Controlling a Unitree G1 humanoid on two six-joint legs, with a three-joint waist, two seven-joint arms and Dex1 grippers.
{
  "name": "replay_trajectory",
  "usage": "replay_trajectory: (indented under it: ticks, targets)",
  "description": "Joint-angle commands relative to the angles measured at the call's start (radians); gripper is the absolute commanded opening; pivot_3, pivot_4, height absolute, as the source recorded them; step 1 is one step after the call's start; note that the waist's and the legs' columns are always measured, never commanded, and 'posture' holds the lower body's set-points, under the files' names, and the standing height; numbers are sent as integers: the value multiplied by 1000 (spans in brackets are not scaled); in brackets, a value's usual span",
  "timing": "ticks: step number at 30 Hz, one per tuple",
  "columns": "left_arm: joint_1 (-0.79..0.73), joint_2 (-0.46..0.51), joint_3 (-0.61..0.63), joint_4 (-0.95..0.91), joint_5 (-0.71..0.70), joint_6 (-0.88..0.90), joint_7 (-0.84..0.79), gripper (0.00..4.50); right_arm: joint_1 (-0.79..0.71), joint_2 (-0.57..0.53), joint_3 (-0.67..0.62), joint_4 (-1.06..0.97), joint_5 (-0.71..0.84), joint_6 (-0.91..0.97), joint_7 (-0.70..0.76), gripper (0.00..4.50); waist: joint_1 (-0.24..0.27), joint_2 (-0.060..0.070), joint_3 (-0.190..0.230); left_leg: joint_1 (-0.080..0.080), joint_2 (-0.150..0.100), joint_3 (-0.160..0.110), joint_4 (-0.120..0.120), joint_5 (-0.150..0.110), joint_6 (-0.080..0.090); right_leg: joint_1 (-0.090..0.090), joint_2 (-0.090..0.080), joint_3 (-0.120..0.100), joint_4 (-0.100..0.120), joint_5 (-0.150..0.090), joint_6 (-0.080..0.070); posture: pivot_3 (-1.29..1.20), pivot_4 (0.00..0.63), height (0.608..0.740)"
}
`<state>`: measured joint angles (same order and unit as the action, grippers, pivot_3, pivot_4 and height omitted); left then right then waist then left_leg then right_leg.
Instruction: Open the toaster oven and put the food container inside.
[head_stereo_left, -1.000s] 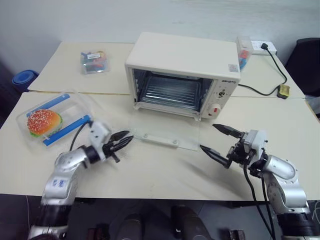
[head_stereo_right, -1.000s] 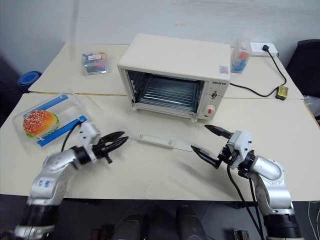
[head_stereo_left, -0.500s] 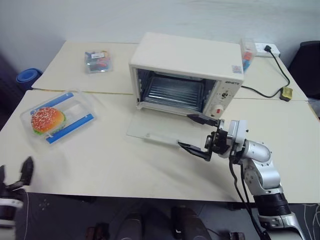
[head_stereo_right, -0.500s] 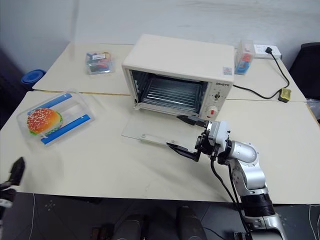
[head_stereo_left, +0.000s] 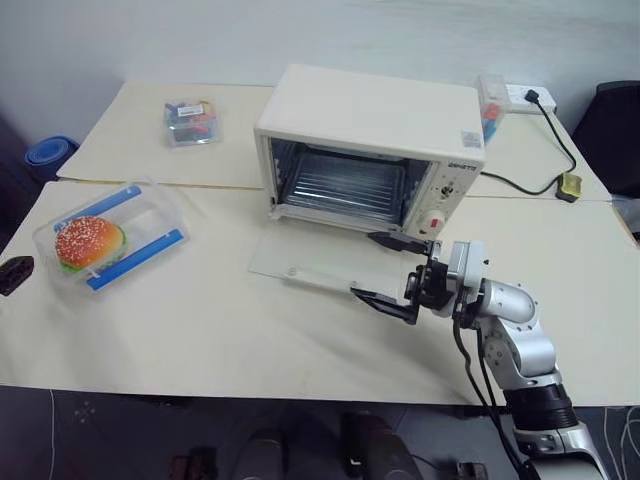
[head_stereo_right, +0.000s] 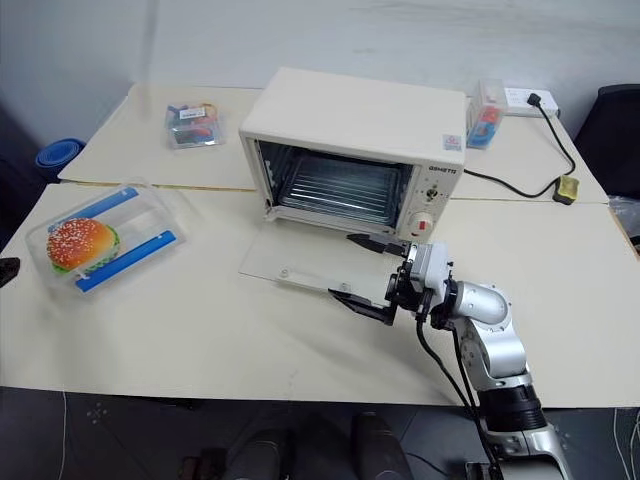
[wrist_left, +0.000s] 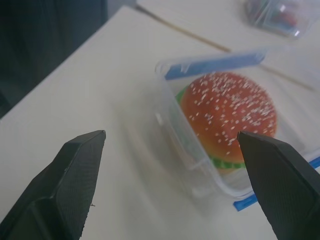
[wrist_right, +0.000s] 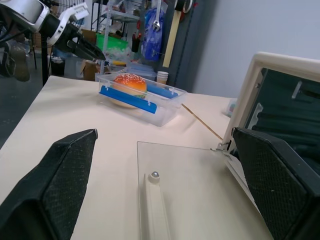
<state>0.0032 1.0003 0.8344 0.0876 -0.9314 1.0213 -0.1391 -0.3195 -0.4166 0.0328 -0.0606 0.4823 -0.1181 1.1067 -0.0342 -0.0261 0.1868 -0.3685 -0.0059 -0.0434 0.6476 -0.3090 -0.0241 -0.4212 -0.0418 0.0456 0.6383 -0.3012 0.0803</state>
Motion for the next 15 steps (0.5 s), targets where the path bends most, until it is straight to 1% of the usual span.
replay_trajectory:
  ticks: [1,7,10,14,15]
  targets:
    - [-49,60,-72,42,40,56,-79,4482,6,5,-6,-42,-5,-2,-26,4500,2,0,0,-2,0,0,0,0,0,-2,0,0,1,0,0,0,150,740]
    - [-166,113,-191,165,165,63,-119,4482,19,16,-1,-60,-14,-2,-53,4500,4,0,0,-2,0,0,0,1,-2,-4,0,0,5,-1,-1,0,150,740]
    - [-206,123,-217,204,208,73,-143,3908,20,17,-3,-61,-17,-4,-60,4500,3,0,0,-2,0,1,0,1,-2,-5,0,1,6,-1,-1,0,150,740]
    - [-246,142,-263,238,251,97,-188,2758,17,14,-9,-53,-17,-10,-63,4500,3,0,0,-2,0,1,0,1,-2,-5,0,1,6,-1,-1,0,150,740]
    - [-244,161,-302,249,282,76,-217,2434,13,14,-12,-47,-20,-15,-63,4500,3,0,0,-2,0,1,0,1,-2,-5,0,1,6,-1,-1,0,150,740]
